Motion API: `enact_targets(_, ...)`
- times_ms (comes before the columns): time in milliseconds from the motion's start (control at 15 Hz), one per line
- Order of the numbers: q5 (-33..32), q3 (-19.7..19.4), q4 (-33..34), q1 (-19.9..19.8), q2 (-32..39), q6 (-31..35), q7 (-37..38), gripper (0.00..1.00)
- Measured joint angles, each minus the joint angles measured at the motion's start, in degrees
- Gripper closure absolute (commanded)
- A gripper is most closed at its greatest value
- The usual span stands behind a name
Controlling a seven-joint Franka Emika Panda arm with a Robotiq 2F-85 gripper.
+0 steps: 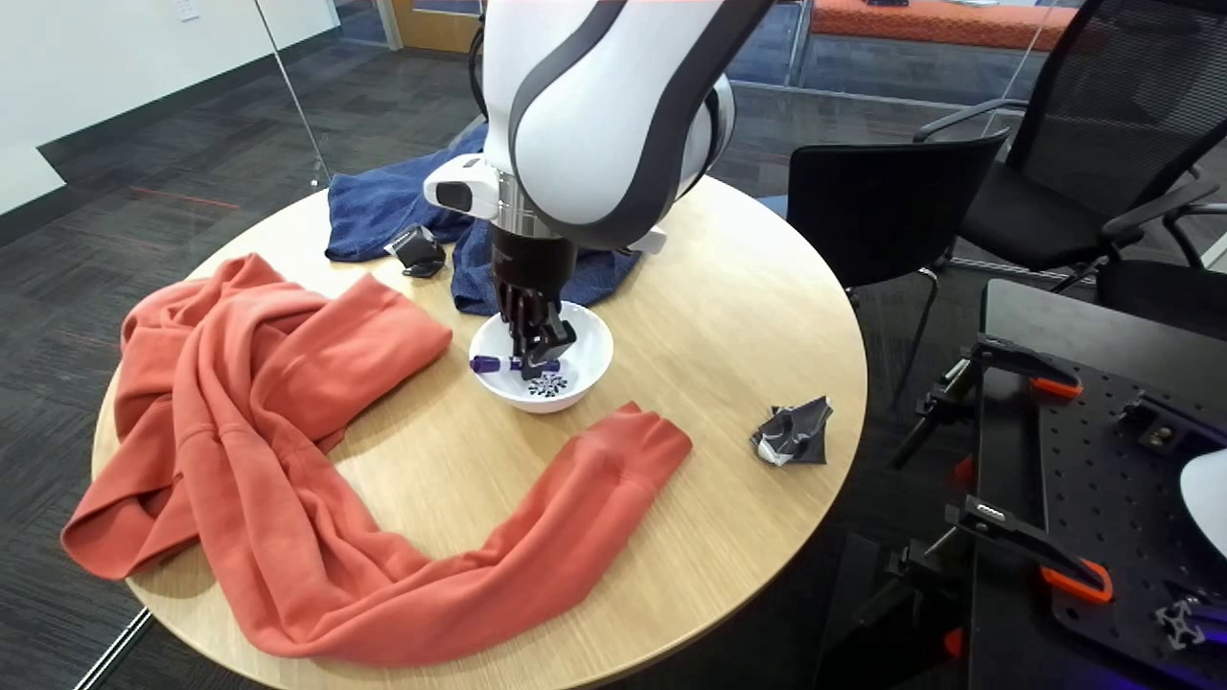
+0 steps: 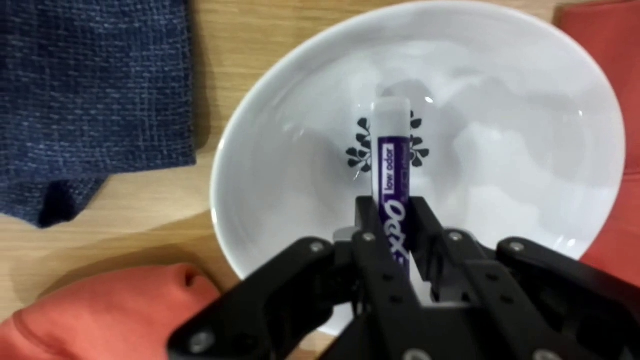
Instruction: Remove the marker from the bowl
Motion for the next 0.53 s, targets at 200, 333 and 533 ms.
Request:
enact_targets(200, -0.02, 0.07, -0.9, -0.02, -1.88, 0.02, 2.35, 0.95)
enact_targets(333, -0.01, 0.19, -2.79, -0.09, -4.67, 0.18, 3.76, 0.95)
enact_targets(533, -0.01, 0.28, -7.53, -0.26, -10.88, 0.97, 5.7, 0.95)
